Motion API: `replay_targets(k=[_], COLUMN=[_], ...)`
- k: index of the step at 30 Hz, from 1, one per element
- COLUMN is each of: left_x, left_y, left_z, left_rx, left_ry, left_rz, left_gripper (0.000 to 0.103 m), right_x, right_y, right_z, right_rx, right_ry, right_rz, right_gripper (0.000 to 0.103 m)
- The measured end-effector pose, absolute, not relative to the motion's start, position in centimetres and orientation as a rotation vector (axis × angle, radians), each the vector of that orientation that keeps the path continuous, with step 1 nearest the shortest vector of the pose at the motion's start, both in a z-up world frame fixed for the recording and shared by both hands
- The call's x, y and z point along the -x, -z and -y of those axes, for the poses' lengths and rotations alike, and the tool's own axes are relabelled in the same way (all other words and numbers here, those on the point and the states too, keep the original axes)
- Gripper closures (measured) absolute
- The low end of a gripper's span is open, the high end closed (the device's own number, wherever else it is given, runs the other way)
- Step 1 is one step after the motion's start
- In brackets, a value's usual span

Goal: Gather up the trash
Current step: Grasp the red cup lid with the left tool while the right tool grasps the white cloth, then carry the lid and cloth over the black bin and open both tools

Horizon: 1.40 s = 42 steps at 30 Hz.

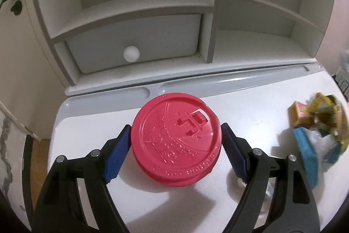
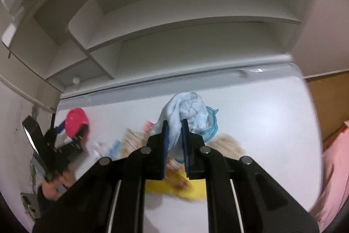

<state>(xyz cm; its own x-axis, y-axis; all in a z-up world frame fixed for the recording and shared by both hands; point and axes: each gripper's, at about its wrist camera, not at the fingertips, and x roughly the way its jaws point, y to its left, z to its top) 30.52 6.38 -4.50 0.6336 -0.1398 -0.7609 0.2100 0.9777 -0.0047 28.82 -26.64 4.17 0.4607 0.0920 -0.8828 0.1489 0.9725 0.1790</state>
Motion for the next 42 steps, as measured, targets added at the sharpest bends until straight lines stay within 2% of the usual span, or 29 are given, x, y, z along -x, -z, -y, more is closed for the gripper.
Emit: replay_targets(k=[5, 9, 14, 22, 27, 31, 42], left_x=[-27.0, -24.3, -17.9, -5.4, 1.7, 5.3, 4.7], left_y=[0.3, -2.5, -5.5, -4.6, -0.6, 5.0, 21.0], left_z=[-4.7, 1.4, 13.1, 32.3, 41.3, 46.8, 55.7], left_rx=[-0.082, -0.124, -0.180, -0.306, -0.393, -0.491, -0.535], left_ry=[0.285, 0.404, 0.638, 1.046, 1.264, 1.316, 1.310], left_rz=[-0.834, -0.799, -0.736, -0.704, -0.726, -0.726, -0.903], left_gripper=[0.024, 0.024, 0.024, 0.024, 0.024, 0.024, 0.024], right_x=[-18.9, -11.4, -1.7, 11.8, 18.3, 20.9, 22.1], right_y=[-5.5, -4.2, -1.7, 3.4, 8.3, 12.6, 24.8], right_z=[33.9, 40.1, 46.5, 54.9, 58.1, 59.9, 64.2], right_rx=[-0.304, -0.354, -0.442, -0.584, -0.632, -0.643, -0.741], right_ry=[0.111, 0.201, 0.320, 0.487, 0.609, 0.688, 0.747], right_rz=[-1.043, -1.015, -0.974, -0.928, -0.913, -0.934, -1.008], right_gripper=[0.091, 0.091, 0.091, 0.091, 0.091, 0.091, 0.091])
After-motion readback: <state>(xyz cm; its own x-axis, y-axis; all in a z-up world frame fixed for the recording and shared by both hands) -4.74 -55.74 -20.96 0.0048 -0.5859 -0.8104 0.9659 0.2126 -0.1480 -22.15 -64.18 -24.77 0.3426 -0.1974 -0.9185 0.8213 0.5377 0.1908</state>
